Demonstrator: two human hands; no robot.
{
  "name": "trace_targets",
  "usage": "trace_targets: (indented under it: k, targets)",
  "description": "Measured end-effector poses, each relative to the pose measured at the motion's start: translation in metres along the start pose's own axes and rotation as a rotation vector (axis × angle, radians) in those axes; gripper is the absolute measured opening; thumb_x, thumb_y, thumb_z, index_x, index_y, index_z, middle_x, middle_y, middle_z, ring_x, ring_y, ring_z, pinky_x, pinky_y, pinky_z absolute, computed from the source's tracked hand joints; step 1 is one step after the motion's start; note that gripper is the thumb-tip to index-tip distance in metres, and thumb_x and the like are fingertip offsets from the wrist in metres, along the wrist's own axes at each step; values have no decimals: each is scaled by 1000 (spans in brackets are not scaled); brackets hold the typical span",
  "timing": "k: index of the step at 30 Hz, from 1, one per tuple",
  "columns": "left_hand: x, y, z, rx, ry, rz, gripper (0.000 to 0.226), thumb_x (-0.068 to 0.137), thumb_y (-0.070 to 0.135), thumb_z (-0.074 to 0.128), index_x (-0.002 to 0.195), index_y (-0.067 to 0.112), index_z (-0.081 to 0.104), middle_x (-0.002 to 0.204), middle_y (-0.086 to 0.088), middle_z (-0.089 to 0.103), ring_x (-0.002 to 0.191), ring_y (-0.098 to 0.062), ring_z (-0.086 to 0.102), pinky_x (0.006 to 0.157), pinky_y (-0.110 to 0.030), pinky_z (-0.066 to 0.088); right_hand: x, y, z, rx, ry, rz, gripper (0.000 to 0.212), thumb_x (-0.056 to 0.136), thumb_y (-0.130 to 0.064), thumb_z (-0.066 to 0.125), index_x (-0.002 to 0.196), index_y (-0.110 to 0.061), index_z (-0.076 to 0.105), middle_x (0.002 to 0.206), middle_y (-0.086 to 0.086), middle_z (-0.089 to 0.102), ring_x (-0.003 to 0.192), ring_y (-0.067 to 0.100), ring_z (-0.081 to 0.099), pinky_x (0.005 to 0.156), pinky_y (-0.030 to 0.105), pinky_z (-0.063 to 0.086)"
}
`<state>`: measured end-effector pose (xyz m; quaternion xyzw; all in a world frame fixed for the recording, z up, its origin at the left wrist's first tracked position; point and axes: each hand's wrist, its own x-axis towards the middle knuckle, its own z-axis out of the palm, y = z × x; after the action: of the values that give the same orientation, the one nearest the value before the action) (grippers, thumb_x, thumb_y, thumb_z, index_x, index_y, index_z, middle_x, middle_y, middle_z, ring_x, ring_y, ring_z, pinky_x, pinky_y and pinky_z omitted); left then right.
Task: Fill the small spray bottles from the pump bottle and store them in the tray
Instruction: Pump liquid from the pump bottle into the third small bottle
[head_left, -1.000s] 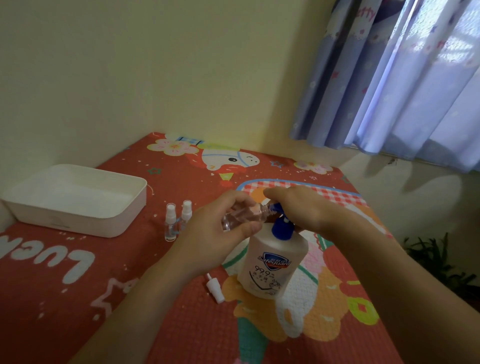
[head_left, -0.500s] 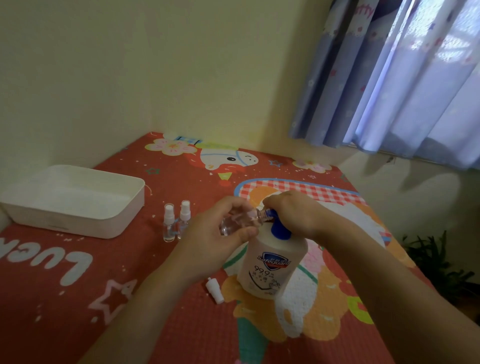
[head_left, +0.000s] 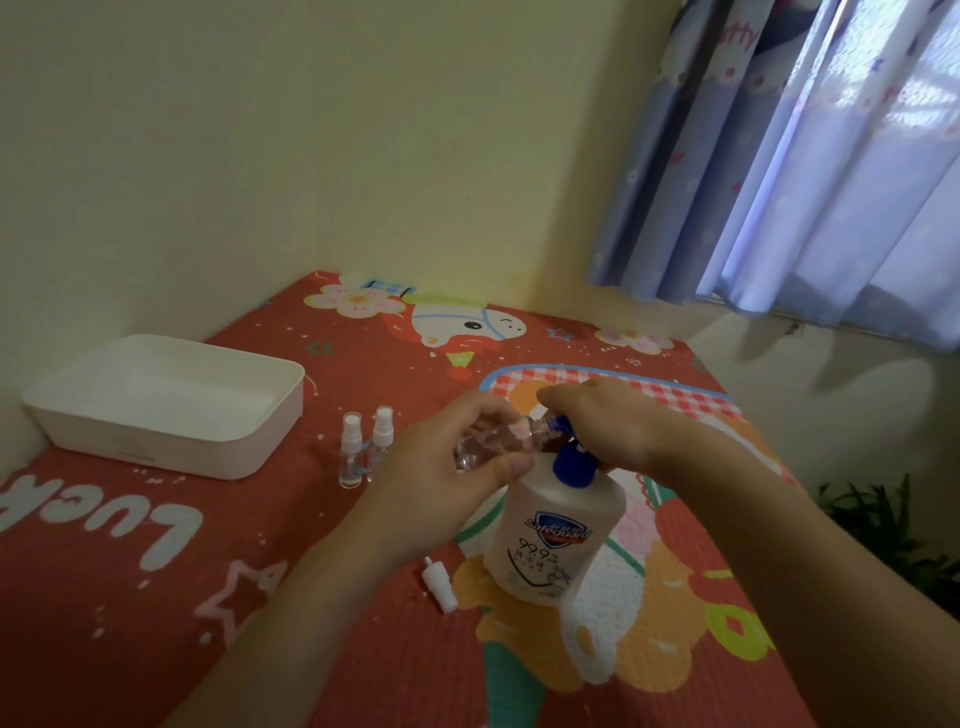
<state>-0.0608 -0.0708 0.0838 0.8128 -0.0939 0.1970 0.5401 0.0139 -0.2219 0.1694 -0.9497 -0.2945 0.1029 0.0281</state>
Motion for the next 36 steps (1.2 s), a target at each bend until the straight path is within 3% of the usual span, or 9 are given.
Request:
trace_targets:
  k: [2,8,13,18,20,23,29,32,36]
  targets:
    - [0,-4,0,-8,-11,-11,24,88,29,72,108,35,61,106,20,67,103,2,62,89,-27,51,2,-1,6,-96,52,-23,14,98,-7,35,87,-11,42,75,2,43,71,18,42,55,20,29]
    - [-3,-11,4,-6,11,-5,25,86,31,73,109,34,61,106,26,66,105,7,60,87,-11,45,6,1,10,-155,77,-48,14,97,-7,35,86,-11,43,86,6,46,78,20,41,57,25,27]
    - [-2,-11,5,-11,7,-16,26,86,32,73,109,36,61,108,24,66,108,3,60,92,-24,47,5,0,11,-133,77,-7,13,97,-6,36,87,-11,43,75,1,41,78,20,40,56,23,27]
    - [1,-5,1,-11,-14,-23,25,87,30,73,108,36,61,106,17,67,103,5,61,85,-17,47,0,-3,1,141,23,112,17,99,-10,35,106,-6,50,102,13,52,90,26,50,72,26,44]
    - [3,0,-2,9,-16,-8,24,87,30,73,107,38,61,105,17,66,103,3,61,84,-15,48,-5,-4,-8,367,-50,154,25,102,-26,33,112,-11,49,112,13,53,104,31,55,87,41,52]
    - [5,4,-5,17,-13,14,22,87,29,73,104,38,62,104,17,66,101,4,60,80,-8,46,-6,-2,-13,530,-107,250,40,100,-43,29,113,-12,52,117,13,58,106,31,58,92,47,51]
    - [3,2,-1,-19,-14,7,22,87,28,73,105,35,62,103,20,68,101,4,62,80,-9,47,-3,-1,-1,135,2,78,19,100,-11,34,107,-2,50,107,18,54,96,32,55,85,43,53]
    - [1,-5,1,8,-22,2,22,87,30,72,106,35,62,104,21,67,104,3,61,86,-19,49,3,1,9,34,85,43,18,98,-8,36,96,-5,53,96,10,53,84,21,48,74,30,38]
    - [-1,-9,3,6,-10,-13,25,87,33,72,109,35,62,107,21,68,107,3,61,92,-27,49,6,3,12,-32,93,1,20,97,-8,36,96,-5,55,94,11,54,83,21,47,72,28,36]
